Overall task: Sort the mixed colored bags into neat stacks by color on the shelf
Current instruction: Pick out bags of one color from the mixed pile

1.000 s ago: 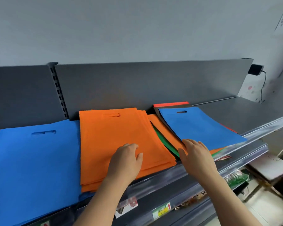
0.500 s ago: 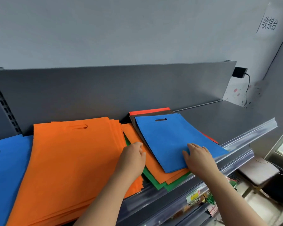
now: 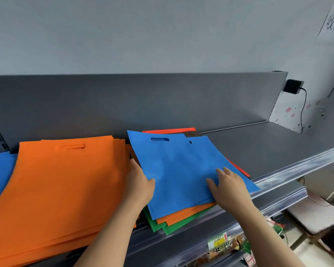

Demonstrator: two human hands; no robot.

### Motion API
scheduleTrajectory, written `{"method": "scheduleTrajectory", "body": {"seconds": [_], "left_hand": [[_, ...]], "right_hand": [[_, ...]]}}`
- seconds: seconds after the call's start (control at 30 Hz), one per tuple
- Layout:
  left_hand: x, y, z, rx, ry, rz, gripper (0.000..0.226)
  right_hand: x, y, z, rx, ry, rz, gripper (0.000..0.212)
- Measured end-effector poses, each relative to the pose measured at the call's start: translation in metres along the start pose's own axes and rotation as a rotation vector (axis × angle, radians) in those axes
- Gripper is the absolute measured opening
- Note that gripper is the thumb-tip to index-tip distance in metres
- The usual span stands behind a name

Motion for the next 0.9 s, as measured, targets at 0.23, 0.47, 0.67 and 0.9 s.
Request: {"method": "scheduleTrajectory", "body": {"seconds": [0.23,0.47,0.67,0.9], "left_hand": [[-0.013,-0.001,0.0,-0.041,-0.008,-0.06,0.034],[-0.007,0.01,0.015,-0.014,0.033,0.054,0.037],[0.017,0.026,0.024,-0.123,0.259,0.117,0.036],[0.07,0.041,0.005,-0.148,0.399,0.223,0.04]], "right_hand": [[-0.002,0.002,0.013,0.055,0.042,-0.013,0.024],[0.0,0.007,0.018,0.112,-0.079,-0.003,0.036],[-0.004,0.001,0.027,-0.043,-0.003,-0.097,0.06],[-0.004,0.001,-0.02,-0.066,-0.241,-0.111,0.068]]}}
Point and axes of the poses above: each hand's wrist, its own y-axis away from the middle knuckle, its own x-axis out of the back of the hand, z = x × y, the point moved 4 cm from there along -y, towards the middle knuckle, and after that the axes turned 8 degrees about -y, right-handed, at the moved point
